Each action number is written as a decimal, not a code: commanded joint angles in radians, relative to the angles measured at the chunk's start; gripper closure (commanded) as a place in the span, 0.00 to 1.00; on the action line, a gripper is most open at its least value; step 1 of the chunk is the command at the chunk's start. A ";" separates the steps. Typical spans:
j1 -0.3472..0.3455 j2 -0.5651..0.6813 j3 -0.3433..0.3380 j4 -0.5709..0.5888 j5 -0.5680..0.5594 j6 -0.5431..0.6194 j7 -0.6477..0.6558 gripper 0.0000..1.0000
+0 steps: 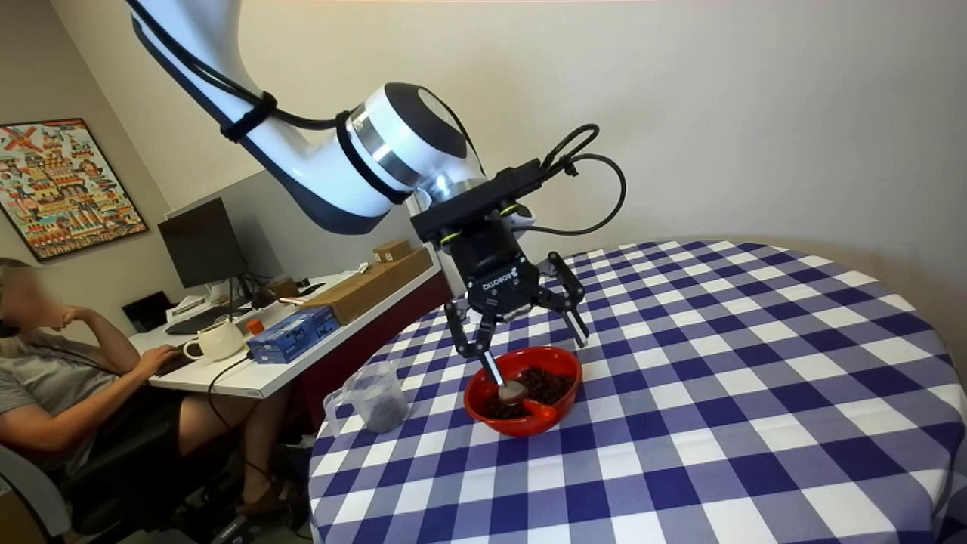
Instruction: Put the spoon in the red bowl then take it out of the bowl and set it down on the table
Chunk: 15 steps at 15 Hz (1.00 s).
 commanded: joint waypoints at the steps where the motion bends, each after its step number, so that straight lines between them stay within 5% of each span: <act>1: 0.002 0.001 -0.003 -0.076 -0.061 0.104 0.055 0.00; 8: 0.034 0.093 -0.006 -0.050 -0.095 0.187 0.186 0.01; 10: 0.040 0.113 -0.008 -0.037 -0.102 0.195 0.208 0.26; 15: 0.044 0.131 -0.008 -0.018 -0.098 0.202 0.227 0.57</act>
